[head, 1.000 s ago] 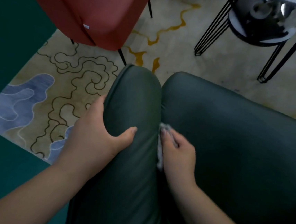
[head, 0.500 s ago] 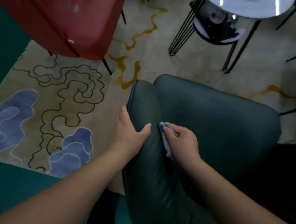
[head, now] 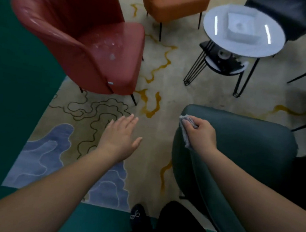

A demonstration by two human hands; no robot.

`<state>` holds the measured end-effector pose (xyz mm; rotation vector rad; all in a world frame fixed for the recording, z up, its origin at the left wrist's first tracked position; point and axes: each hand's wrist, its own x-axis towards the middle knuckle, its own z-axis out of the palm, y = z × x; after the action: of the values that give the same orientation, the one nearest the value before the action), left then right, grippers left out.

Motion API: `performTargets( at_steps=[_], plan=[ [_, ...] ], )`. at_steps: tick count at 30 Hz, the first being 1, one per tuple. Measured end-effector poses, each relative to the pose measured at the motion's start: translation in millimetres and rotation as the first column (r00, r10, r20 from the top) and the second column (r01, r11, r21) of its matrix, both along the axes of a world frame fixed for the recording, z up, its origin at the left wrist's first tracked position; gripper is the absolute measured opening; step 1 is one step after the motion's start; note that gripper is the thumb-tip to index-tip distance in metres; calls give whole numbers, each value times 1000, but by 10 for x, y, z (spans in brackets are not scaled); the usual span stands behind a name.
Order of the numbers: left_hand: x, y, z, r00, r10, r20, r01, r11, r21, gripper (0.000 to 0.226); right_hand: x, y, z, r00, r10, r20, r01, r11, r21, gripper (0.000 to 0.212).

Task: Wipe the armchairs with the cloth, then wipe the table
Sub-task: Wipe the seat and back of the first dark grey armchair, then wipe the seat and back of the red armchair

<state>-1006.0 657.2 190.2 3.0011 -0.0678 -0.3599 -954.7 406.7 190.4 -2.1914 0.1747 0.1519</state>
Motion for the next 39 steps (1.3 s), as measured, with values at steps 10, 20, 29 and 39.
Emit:
performTargets(
  at_steps=[10, 20, 29, 39],
  plan=[
    [634, 873, -8, 992, 37, -120, -21, 992, 127, 70, 826, 906, 188, 984, 178, -20, -179, 975, -132, 23],
    [1956, 1465, 61, 988, 118, -101, -104, 986, 130, 70, 2357, 1446, 180, 976, 215, -22, -215, 959, -185, 25],
    [3136, 1923, 42, 997, 54, -49, -51, 996, 75, 68, 3605, 1961, 174, 967, 251, -35, -247, 907, -342, 29],
    [4632, 2338, 120, 1000, 26, -16, -26, 999, 33, 64, 4789, 2420, 325, 936, 349, 43, -301, 859, -415, 26]
  ],
)
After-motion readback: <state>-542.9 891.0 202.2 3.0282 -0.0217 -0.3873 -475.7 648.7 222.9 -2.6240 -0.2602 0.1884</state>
